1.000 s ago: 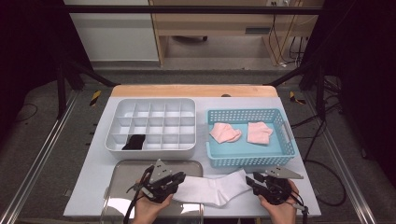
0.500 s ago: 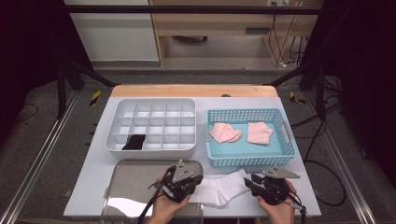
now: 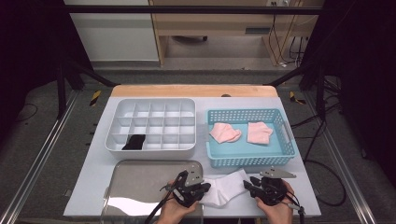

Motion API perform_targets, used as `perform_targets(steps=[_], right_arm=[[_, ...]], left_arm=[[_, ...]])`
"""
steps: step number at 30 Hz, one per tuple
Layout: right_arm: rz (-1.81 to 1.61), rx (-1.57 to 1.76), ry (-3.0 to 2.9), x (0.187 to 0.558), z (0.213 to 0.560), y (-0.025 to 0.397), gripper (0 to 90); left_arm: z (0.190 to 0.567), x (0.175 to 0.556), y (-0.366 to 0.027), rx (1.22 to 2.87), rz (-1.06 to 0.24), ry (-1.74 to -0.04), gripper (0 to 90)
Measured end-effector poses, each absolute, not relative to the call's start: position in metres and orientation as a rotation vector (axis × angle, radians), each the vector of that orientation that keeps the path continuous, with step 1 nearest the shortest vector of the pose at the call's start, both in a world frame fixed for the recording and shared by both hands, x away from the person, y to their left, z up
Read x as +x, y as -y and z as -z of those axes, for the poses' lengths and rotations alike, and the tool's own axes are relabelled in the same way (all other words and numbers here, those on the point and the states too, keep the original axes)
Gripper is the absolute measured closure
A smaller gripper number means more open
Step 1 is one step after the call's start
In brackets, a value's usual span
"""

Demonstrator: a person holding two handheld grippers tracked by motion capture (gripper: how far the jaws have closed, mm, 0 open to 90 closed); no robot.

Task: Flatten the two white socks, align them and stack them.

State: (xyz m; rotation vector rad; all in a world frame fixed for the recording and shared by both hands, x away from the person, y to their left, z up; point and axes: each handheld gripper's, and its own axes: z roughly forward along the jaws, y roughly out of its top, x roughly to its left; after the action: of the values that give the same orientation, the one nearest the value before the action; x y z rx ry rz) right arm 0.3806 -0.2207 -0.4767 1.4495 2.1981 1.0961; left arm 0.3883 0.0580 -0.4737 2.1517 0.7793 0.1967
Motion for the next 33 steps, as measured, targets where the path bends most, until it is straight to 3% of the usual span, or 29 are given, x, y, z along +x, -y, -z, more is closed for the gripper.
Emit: perform_targets(steps=[9, 19, 27, 33], right_arm=[[-1.111, 1.488, -2.201, 0.381, 0.480, 0.221, 79.0], [-1.273, 1.418, -2.163, 0.371, 0.453, 0.221, 80.3], [-1.336, 1.350, -2.175, 0.365, 0.438, 0.210, 80.2], [-1.385, 1.308, -2.201, 0.362, 0.431, 0.200, 80.2]], left_arm=[[0.481, 0.386, -0.051, 2.184, -0.191, -0.767, 88.8], [0.467, 0.387, -0.061, 2.126, -0.160, -0.773, 86.0], [0.443, 0.385, -0.114, 2.056, -0.267, -0.844, 85.8], [0.453, 0.382, -0.164, 2.043, -0.327, -0.976, 87.4]])
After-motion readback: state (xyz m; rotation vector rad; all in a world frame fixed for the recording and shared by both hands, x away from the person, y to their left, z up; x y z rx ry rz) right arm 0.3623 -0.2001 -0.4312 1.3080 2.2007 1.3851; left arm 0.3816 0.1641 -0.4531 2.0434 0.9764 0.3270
